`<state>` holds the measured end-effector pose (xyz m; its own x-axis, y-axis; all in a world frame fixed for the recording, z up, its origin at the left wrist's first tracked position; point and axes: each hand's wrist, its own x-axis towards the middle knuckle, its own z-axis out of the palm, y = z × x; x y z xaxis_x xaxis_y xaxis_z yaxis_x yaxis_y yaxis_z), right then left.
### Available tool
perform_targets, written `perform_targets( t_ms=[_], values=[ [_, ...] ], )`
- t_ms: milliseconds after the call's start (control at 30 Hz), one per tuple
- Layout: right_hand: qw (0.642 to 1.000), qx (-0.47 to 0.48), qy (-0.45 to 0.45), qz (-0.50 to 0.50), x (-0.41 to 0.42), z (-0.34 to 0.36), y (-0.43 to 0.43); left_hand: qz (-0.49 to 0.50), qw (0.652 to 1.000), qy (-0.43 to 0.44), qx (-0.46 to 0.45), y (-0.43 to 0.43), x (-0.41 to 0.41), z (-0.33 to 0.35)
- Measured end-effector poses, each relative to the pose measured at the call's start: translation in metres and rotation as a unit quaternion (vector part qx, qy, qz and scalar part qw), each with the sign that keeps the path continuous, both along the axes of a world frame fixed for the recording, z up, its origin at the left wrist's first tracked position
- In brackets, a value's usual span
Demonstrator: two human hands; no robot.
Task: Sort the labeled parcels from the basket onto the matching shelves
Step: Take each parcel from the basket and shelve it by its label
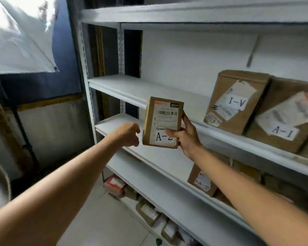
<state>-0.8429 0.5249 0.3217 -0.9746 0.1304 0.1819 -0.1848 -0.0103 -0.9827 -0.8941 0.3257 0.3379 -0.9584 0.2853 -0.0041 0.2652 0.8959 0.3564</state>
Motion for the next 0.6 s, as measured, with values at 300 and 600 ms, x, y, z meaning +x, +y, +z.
perform_targets(
  t_ms=[300, 600],
  values=[
    [0.991, -0.025, -0.043, -0.126, 0.025, -0.058, 0.030, -0.090, 0.994, -0.058, -0.029, 0.039, -0.026, -0.050],
    [0.970, -0.109, -0.156, -0.152, -0.051, -0.162, 0.027, -0.105, 0.979, -0.152, -0.089, 0.047, -0.091, -0.129]
  ],
)
